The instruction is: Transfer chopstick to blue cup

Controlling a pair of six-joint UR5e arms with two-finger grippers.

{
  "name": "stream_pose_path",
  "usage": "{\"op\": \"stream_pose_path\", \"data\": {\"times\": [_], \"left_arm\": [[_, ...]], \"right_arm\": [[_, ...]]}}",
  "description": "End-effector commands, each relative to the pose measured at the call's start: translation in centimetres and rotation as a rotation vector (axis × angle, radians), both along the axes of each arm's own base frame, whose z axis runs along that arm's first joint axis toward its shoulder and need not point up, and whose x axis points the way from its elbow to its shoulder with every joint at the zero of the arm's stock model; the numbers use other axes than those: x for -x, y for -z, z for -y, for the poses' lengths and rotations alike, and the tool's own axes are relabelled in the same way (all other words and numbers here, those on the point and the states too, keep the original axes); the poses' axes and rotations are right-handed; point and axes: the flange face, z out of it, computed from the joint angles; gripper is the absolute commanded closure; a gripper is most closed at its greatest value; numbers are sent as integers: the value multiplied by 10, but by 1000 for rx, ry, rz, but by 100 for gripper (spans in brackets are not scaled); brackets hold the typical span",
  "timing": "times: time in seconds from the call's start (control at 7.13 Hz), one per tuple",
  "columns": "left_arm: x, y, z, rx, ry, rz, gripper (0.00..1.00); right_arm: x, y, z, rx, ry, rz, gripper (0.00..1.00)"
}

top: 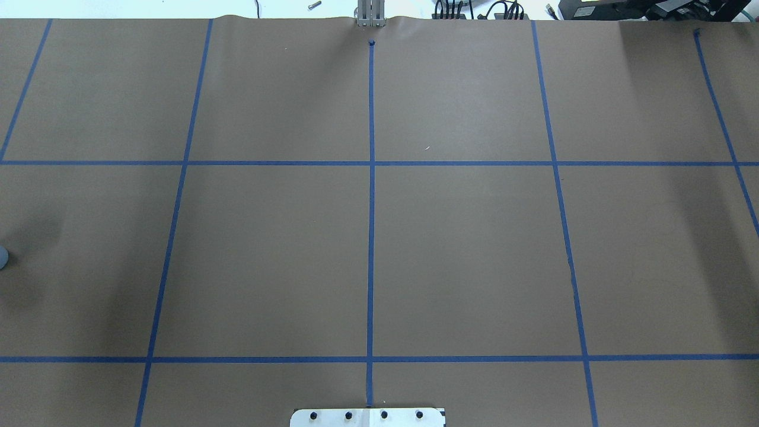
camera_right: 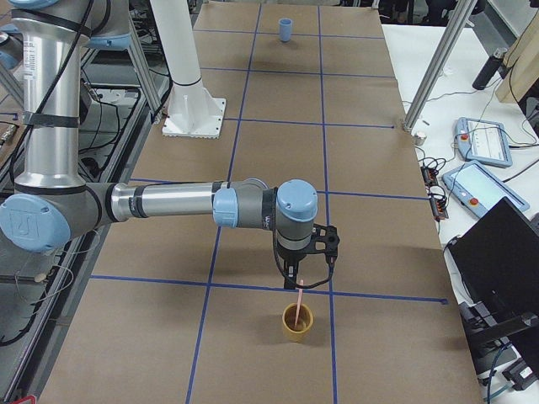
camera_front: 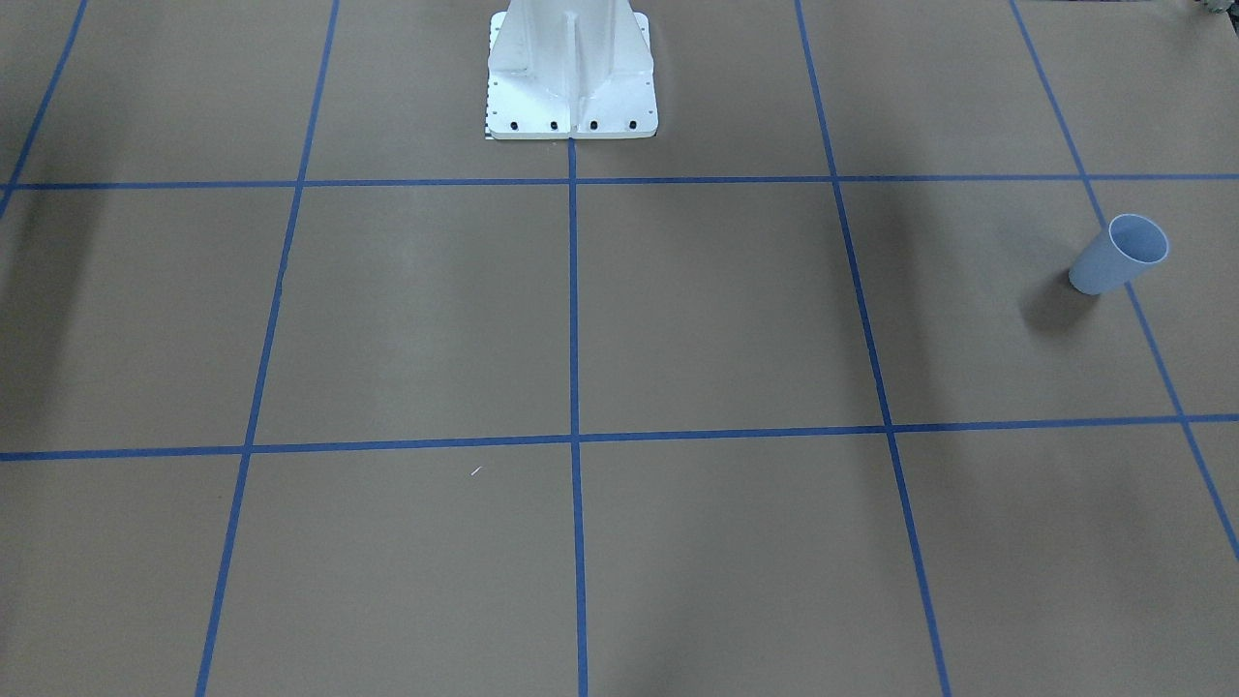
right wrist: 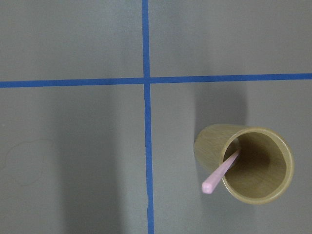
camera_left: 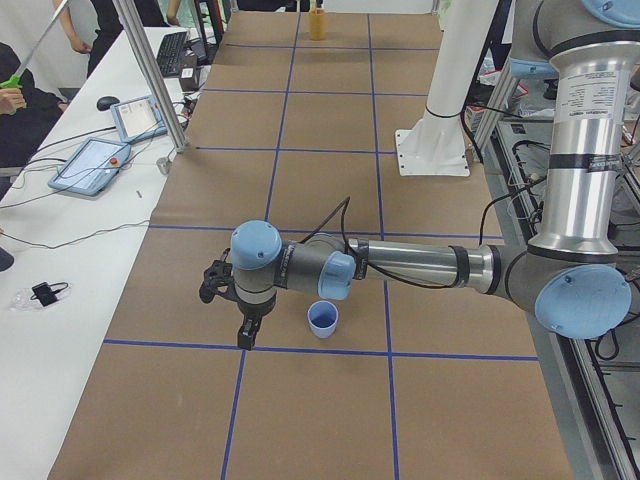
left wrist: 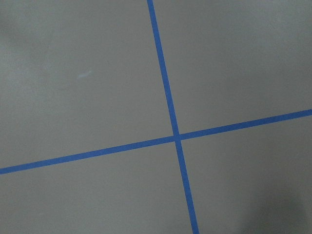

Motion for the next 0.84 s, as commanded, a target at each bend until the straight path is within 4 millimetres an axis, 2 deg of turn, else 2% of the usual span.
{"op": "stream_pose_path", "data": {"times": [0.0,0.7], "left_arm": [[-1,-5,-6,3,-5,2,1],[0,-5,-5,7,2,12,1]], "right_arm": [[0,-1,-1,3,0,1,0],[0,-1,-1,5,-3,3,0]]}}
